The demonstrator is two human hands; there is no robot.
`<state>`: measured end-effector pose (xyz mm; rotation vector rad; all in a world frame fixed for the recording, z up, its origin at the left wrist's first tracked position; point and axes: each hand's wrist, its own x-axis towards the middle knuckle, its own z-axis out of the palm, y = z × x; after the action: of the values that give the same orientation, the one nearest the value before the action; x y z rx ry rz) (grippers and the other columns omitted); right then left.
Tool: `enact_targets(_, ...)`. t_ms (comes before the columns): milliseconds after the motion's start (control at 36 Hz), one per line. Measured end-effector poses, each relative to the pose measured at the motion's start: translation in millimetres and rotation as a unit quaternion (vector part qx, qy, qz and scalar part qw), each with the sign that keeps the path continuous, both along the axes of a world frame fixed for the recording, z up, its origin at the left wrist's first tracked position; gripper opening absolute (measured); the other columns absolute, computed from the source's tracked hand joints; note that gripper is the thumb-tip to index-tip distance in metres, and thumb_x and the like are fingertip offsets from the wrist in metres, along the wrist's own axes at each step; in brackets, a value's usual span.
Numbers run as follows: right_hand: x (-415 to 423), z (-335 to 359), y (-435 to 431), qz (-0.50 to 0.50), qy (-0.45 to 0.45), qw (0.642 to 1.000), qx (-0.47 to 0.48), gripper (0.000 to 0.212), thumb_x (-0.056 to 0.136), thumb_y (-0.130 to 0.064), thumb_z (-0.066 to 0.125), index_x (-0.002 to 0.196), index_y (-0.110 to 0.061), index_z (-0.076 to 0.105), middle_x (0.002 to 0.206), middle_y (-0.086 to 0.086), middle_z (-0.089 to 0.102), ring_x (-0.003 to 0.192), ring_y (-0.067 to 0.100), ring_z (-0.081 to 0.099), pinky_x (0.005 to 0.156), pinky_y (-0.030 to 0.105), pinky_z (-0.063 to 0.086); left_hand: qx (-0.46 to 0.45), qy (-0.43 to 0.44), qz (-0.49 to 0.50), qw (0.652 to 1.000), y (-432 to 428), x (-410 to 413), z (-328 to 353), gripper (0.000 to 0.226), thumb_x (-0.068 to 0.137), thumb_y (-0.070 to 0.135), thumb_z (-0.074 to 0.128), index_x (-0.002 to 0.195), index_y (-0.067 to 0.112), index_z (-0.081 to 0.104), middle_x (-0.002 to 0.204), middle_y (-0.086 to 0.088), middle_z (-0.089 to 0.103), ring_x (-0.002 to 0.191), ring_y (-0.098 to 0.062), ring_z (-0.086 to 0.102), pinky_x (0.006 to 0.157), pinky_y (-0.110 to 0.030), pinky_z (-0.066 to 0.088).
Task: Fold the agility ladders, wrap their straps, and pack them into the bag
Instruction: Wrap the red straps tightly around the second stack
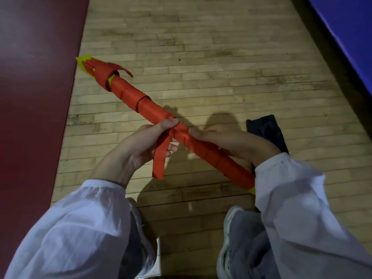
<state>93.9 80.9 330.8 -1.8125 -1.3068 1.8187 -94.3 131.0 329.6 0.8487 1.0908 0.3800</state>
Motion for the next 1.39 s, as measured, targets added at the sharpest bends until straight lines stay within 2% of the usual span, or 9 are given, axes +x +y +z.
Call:
enact_targets(167, 0.4, -1.9, 2.1, -0.024, 0.075, 0.997, -0.014, 0.071, 0.07, -0.061, 0.06, 0.111, -0.004, 0.068, 0.102, 0.015, 0.073, 0.09, 0.023, 0.07, 0.085, 0.036, 0.054, -0.016, 0.008, -0.011, 1.0, -0.5, 0.4, -0.5, 0.035, 0.092, 0.038, 0.057, 0.107, 0.006, 0.061, 0.083, -0.007, 0.067, 0.053, -0.011, 0.061, 0.045, -0.018, 0.05)
enact_targets(278, -2.3, -1.3, 2.1, -0.053, 0.052, 0.997, 0.0, 0.049, 0.082, -0.052, 0.062, 0.099, -0.007, 0.07, 0.093, 0.011, 0.075, 0.082, 0.018, 0.071, 0.081, 0.031, 0.056, -0.034, -0.004, 0.0, 0.999, -1.2, 0.4, -1.1, 0.037, 0.092, 0.036, 0.057, 0.113, 0.005, 0.06, 0.088, -0.009, 0.066, 0.054, -0.011, 0.062, 0.046, -0.018, 0.05)
enact_targets(389, -6.1, -1.6, 0.6, -0.081, 0.043, 0.995, 0.038, 0.046, 0.083, -0.05, 0.067, 0.101, -0.008, 0.071, 0.089, 0.008, 0.076, 0.082, 0.019, 0.071, 0.086, 0.038, 0.056, -0.042, -0.033, 0.012, 0.998, 0.6, 0.3, 0.6, 0.024, 0.096, 0.031, 0.052, 0.099, 0.008, 0.06, 0.082, -0.005, 0.064, 0.055, -0.01, 0.063, 0.047, -0.018, 0.05)
enact_targets(528, -16.6, -4.4, 0.1, -0.102, -0.033, 0.987, 0.119, 0.039, 0.078, -0.052, 0.072, 0.097, -0.018, 0.071, 0.083, 0.004, 0.073, 0.079, 0.016, 0.07, 0.07, 0.033, 0.056, -0.047, -0.028, 0.027, 0.998, 1.4, 2.3, 0.9, 0.02, 0.096, 0.029, 0.051, 0.092, 0.01, 0.057, 0.077, -0.003, 0.064, 0.054, -0.012, 0.064, 0.045, -0.02, 0.048)
enact_targets(722, -30.8, -6.3, -2.5, -0.127, -0.184, 0.943, 0.245, 0.046, 0.071, -0.053, 0.078, 0.103, -0.022, 0.069, 0.09, -0.011, 0.067, 0.082, 0.005, 0.065, 0.071, 0.023, 0.054, -0.062, -0.014, 0.044, 0.997, 0.9, 0.5, -2.4, 0.023, 0.095, 0.03, 0.055, 0.095, 0.008, 0.061, 0.063, -0.002, 0.063, 0.049, -0.009, 0.061, 0.044, -0.018, 0.048)
enact_targets(861, -32.6, -6.2, -3.8, -0.094, -0.205, 0.937, 0.265, 0.048, 0.073, -0.055, 0.075, 0.107, -0.021, 0.067, 0.092, -0.012, 0.065, 0.084, 0.005, 0.064, 0.075, 0.023, 0.053, -0.064, -0.018, 0.055, 0.996, 1.8, -0.1, 0.2, 0.018, 0.096, 0.023, 0.053, 0.089, 0.008, 0.061, 0.062, -0.003, 0.061, 0.047, -0.009, 0.058, 0.043, -0.017, 0.046)
enact_targets(1111, -13.3, -5.4, 2.2, -0.043, -0.084, 0.988, 0.123, 0.044, 0.083, -0.06, 0.061, 0.11, -0.025, 0.068, 0.105, -0.008, 0.067, 0.097, 0.009, 0.063, 0.088, 0.031, 0.05, -0.073, -0.018, 0.066, 0.995, 2.1, -3.9, 3.6, 0.013, 0.091, 0.011, 0.05, 0.085, 0.004, 0.06, 0.06, -0.004, 0.061, 0.042, -0.012, 0.056, 0.041, -0.017, 0.041)
enact_targets(1278, -7.4, -9.2, 2.5, -0.083, -0.022, 0.996, -0.02, 0.094, 0.042, -0.082, 0.068, 0.114, -0.02, 0.068, 0.113, 0.004, 0.07, 0.106, 0.025, 0.065, 0.1, 0.048, 0.048, -0.056, -0.026, 0.042, 0.997, 1.4, -0.6, 8.5, 0.012, 0.09, 0.007, 0.051, 0.087, 0.003, 0.062, 0.061, -0.005, 0.066, 0.043, -0.013, 0.058, 0.043, -0.019, 0.042)
enact_targets(1389, -8.4, -3.8, 2.5, -0.067, 0.053, 0.996, -0.024, 0.062, 0.063, -0.06, 0.074, 0.1, -0.01, 0.072, 0.094, 0.009, 0.075, 0.089, 0.022, 0.071, 0.088, 0.039, 0.056, -0.053, -0.034, 0.028, 0.998, 0.4, -0.6, 10.1, 0.015, 0.09, 0.006, 0.049, 0.085, 0.001, 0.062, 0.059, -0.006, 0.066, 0.042, -0.013, 0.058, 0.042, -0.019, 0.043)
